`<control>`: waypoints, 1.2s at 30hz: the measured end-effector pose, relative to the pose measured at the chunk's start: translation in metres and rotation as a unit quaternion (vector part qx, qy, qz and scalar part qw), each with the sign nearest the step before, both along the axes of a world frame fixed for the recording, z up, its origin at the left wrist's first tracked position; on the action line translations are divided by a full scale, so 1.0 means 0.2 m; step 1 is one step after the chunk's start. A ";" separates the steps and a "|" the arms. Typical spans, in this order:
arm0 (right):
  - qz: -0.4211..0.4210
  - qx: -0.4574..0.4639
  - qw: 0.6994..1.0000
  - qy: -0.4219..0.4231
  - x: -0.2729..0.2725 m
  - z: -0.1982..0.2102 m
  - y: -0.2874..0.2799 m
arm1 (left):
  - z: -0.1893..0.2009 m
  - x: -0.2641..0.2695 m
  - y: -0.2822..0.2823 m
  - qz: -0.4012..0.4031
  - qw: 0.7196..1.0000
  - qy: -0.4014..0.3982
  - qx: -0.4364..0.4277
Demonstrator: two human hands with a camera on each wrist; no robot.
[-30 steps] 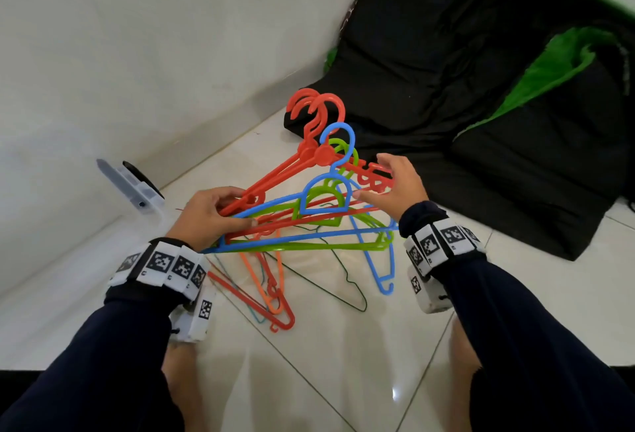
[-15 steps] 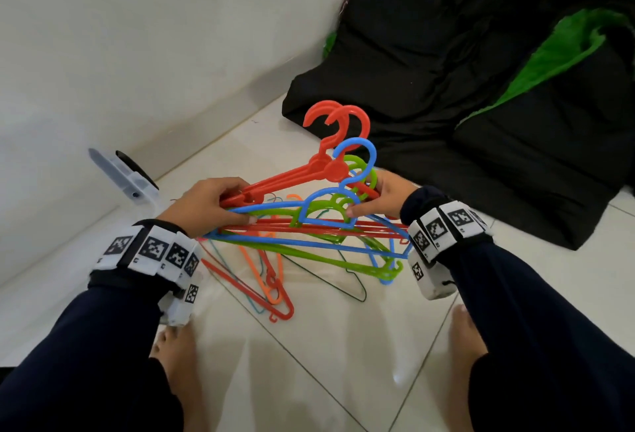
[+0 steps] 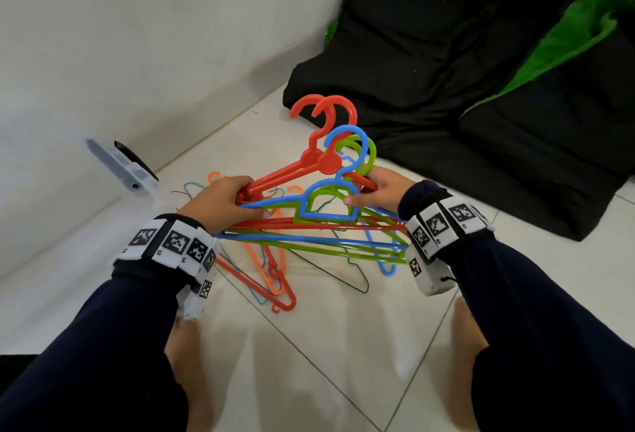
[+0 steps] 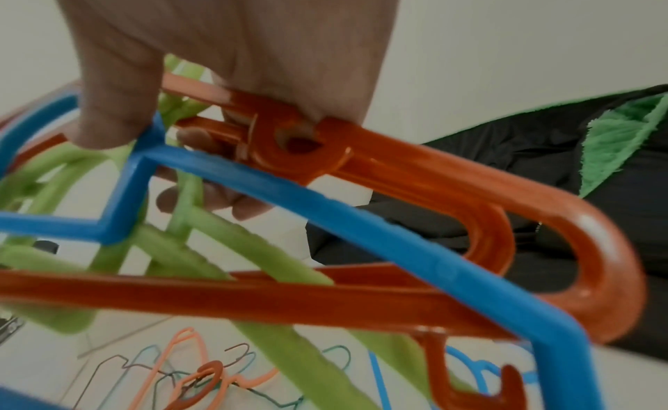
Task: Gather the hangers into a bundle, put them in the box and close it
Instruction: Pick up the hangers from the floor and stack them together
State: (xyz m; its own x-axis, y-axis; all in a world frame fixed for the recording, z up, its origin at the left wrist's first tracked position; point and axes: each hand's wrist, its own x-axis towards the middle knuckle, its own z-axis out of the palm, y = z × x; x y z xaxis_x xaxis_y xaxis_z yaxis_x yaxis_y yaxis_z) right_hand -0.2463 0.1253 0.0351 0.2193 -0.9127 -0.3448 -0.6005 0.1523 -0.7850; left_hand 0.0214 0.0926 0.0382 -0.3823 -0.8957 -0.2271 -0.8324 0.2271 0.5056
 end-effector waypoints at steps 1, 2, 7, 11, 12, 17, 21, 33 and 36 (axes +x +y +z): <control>-0.007 -0.008 1.000 0.002 0.00 -0.01 0.00 | 0.00 0.00 0.00 -0.002 1.000 -0.004 0.000; -0.013 -0.016 1.000 0.007 0.00 -0.01 0.00 | -0.01 -0.01 0.00 -0.002 1.000 -0.004 -0.002; -0.006 -0.030 1.000 0.004 -0.02 0.00 -0.02 | -0.03 -0.01 0.01 0.015 0.999 0.037 -0.007; -0.003 -0.027 1.000 0.001 -0.02 0.00 -0.02 | -0.04 -0.02 0.01 0.023 0.999 0.043 -0.009; -0.004 -0.035 0.999 0.007 -0.03 0.00 -0.02 | -0.04 -0.01 0.01 0.023 0.999 0.044 -0.005; -0.027 -0.067 0.997 -0.004 -0.04 -0.02 -0.03 | -0.07 -0.01 -0.01 0.011 0.997 0.064 0.029; -0.032 -0.092 0.994 0.043 -0.03 -0.04 -0.06 | -0.13 -0.05 -0.01 0.014 0.998 0.061 0.014; -0.035 -0.134 0.975 0.174 0.09 0.00 -0.09 | -0.21 -0.10 0.01 0.038 0.991 0.126 0.015; -0.032 -0.140 0.987 0.074 0.07 0.03 -0.09 | -0.21 -0.09 0.00 0.054 0.992 0.118 -0.003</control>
State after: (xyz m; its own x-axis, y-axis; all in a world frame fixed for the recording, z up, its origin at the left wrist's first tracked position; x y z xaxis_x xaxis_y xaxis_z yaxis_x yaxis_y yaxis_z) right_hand -0.2313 0.1068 0.0413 0.1238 -0.9872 -0.1004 -0.7079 -0.0170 -0.7061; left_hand 0.0040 0.0931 -0.0031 -0.3256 -0.9355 -0.1372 -0.7105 0.1463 0.6883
